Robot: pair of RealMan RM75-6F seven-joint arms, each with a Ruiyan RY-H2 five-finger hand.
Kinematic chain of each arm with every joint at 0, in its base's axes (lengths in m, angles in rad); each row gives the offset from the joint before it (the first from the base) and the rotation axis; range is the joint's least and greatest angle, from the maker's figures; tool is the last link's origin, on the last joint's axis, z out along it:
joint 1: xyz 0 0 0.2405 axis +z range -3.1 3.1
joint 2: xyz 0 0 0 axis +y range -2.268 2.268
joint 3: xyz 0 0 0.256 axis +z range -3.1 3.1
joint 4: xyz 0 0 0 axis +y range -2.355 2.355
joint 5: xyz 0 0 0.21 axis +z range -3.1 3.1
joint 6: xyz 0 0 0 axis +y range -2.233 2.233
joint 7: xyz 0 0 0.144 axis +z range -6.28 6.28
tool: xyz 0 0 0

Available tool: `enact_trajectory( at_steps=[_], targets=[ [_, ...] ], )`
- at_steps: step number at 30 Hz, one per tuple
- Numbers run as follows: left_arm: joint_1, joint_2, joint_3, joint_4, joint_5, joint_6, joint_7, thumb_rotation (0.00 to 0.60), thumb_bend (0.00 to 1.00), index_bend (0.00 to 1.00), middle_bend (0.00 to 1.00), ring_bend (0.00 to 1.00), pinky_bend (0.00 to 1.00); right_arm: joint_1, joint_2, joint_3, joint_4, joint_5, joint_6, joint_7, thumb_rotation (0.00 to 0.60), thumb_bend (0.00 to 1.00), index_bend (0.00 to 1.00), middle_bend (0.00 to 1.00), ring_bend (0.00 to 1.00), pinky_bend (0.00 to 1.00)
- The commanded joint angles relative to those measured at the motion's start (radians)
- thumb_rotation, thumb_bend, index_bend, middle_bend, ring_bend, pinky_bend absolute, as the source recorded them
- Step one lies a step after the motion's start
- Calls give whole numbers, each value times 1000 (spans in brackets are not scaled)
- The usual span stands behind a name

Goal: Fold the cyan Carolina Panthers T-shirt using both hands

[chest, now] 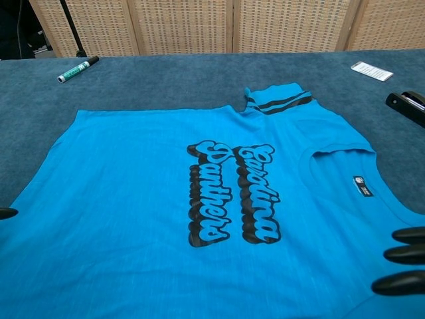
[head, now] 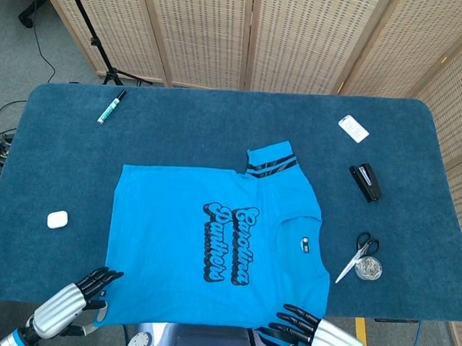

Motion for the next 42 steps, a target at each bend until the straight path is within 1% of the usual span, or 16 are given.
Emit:
enact_trajectory(
  at_steps=[1, 14, 20, 25, 28, 30, 33, 37, 39, 42],
  targets=[
    [4, 1, 7, 1, 10, 4, 10, 600, 438, 747, 0, 0, 0, -6, -1, -6, 7, -5, 7, 7, 600, 672, 686, 118, 0, 0],
    [7, 10, 20, -14, 28, 4, 21, 600, 434, 747, 0, 0, 0, -24, -7, -17, 26, -13, 32, 40, 600, 672, 689, 124, 0, 0],
    [-6, 17, 0, -39, 14, -2, 20, 600, 437, 747, 0, 0, 0, -17, 1, 4, 9, 3, 37, 50, 600, 672, 689, 124, 0, 0],
    [-41, 34, -57, -98, -35, -39, 41, 600, 437, 747, 0, 0, 0, 10, 24, 46, -31, 80, 19, 118, 600, 672, 689, 124, 0, 0],
    [-78, 58, -118, -162, -94, -85, 67, 600, 437, 747, 0, 0, 0, 39, 45, 112, -59, 170, -2, 164, 600, 672, 689, 124, 0, 0],
    [-100, 77, -148, -205, -127, -120, 86, 600, 437, 747, 0, 0, 0, 58, 59, 145, -78, 222, -27, 197, 600, 672, 690, 124, 0, 0],
    [-140, 110, -205, -281, -192, -189, 136, 600, 437, 747, 0, 0, 0, 97, 82, 201, -110, 308, -86, 245, 600, 672, 692, 124, 0, 0],
    [-204, 159, -285, -387, -296, -314, 220, 600, 438, 747, 0, 0, 0, 155, 104, 278, -135, 418, -189, 287, 600, 672, 692, 124, 0, 0],
    [-231, 178, -317, -427, -345, -373, 260, 600, 437, 747, 0, 0, 0, 179, 110, 307, -138, 464, -238, 303, 600, 672, 692, 124, 0, 0],
    [-293, 189, -394, -462, -450, -485, 334, 600, 437, 747, 0, 0, 0, 233, 102, 373, -112, 575, -360, 349, 600, 672, 692, 124, 0, 0]
  ],
)
